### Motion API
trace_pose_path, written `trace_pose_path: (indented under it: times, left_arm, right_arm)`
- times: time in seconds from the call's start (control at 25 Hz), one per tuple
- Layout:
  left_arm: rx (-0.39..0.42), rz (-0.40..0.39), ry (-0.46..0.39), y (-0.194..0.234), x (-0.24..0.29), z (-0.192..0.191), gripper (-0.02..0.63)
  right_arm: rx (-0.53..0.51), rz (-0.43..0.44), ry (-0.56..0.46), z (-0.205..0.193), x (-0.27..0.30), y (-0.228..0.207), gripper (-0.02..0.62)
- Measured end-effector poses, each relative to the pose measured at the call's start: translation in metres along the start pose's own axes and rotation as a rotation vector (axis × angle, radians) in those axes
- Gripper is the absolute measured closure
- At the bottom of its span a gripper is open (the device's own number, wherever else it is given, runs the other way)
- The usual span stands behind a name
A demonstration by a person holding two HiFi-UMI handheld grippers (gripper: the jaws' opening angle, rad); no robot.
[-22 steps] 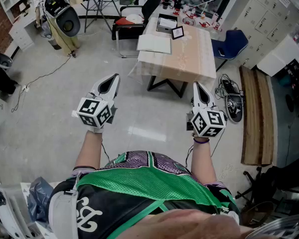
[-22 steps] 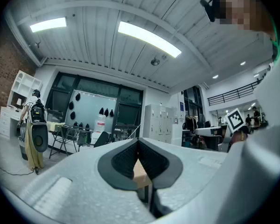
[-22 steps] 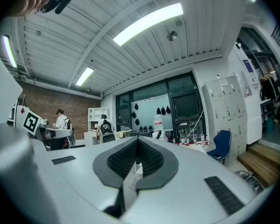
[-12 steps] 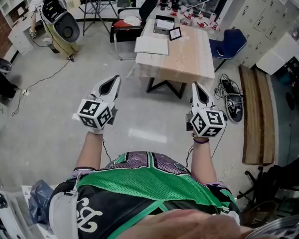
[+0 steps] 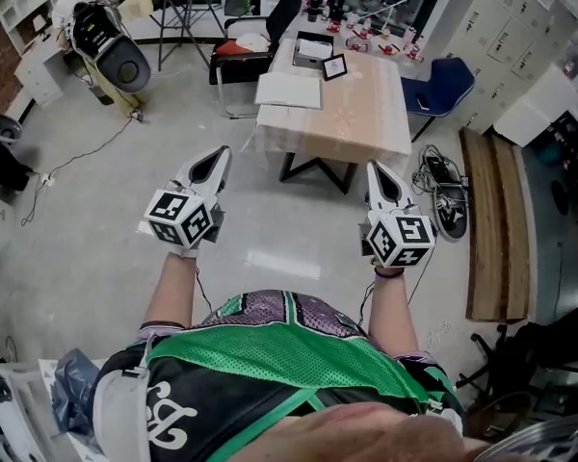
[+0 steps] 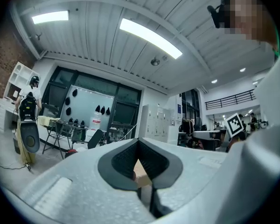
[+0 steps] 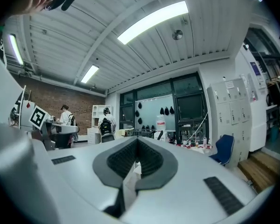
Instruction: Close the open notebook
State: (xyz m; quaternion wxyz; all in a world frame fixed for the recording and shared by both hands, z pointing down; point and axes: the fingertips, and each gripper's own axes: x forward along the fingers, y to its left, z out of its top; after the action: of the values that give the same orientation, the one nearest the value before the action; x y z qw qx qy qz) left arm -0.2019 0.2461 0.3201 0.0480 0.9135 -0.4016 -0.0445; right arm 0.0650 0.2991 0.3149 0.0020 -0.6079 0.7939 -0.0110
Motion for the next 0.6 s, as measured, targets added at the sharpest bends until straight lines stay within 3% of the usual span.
trace_pose_path:
  times: [0.2,0.6]
  left_arm:
    - [0.029,0.012,0.008,-0.01,0.016,-0.002,0.591]
    - [0.067,0.035,0.002,-0.05,0.044,-0.003,0.591]
  right_arm:
    - [-0.034,0.007,-0.001,-0.002,0.003,-0.013,0.597]
    - [-0.001,0.045,-0.008,-0.01,-0.005,-0.055,0.595]
